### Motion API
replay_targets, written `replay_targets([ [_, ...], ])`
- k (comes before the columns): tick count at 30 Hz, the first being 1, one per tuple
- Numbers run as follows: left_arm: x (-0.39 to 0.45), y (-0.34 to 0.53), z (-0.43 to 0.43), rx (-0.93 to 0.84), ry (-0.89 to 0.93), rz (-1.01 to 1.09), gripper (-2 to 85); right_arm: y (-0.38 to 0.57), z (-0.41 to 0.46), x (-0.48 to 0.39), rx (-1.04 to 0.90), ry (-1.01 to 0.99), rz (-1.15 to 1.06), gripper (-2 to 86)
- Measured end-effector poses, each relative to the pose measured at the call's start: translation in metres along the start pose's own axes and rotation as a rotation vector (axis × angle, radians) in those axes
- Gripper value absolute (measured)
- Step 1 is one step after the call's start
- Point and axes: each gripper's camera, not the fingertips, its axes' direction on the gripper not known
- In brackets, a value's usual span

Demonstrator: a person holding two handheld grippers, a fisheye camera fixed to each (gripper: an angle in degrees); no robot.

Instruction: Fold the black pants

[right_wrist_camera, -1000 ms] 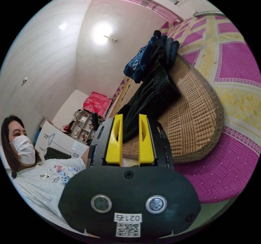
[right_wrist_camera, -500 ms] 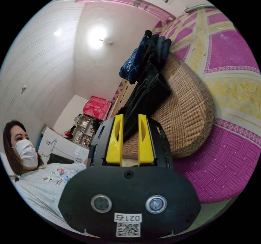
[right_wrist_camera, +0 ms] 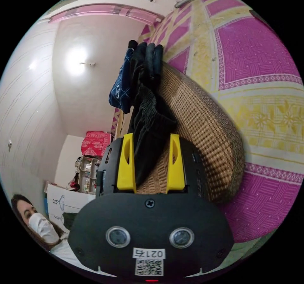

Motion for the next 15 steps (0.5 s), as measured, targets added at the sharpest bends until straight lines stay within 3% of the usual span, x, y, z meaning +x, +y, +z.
replay_targets([
  [7, -0.003, -0.009, 0.011, -0.164, -0.017, 0.043, 3.2, -0.018, 0.016, 0.01, 0.027, -0.006, 0.015, 15.3],
  [15, -0.016, -0.013, -0.009, -0.187, 0.017, 0.013, 1.7, -0.066, 0.101, 0.014, -0.225, -0.148, -0.023, 13.6],
])
